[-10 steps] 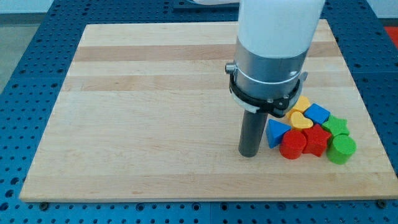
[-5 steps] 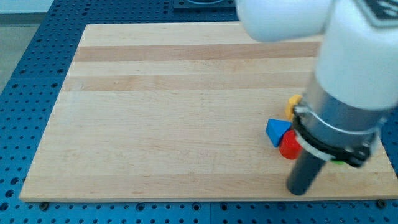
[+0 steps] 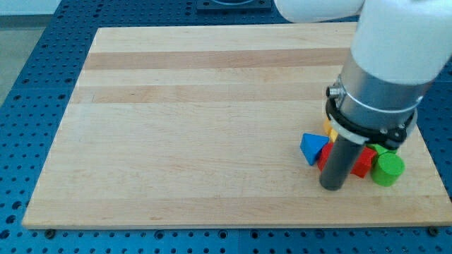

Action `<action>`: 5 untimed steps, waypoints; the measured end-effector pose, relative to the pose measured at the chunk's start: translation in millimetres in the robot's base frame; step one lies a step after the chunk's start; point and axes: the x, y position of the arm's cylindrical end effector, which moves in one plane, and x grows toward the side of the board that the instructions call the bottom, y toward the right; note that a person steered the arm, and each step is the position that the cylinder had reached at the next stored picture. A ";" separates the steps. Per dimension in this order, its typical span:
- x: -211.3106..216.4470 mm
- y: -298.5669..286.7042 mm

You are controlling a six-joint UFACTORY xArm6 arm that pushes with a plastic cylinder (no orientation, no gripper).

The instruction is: Slightly push the red circle upwards

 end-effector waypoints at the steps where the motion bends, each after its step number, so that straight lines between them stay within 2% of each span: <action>1: -9.5 -1.1; 4: -13.8 -4.7; 5: -0.4 -10.3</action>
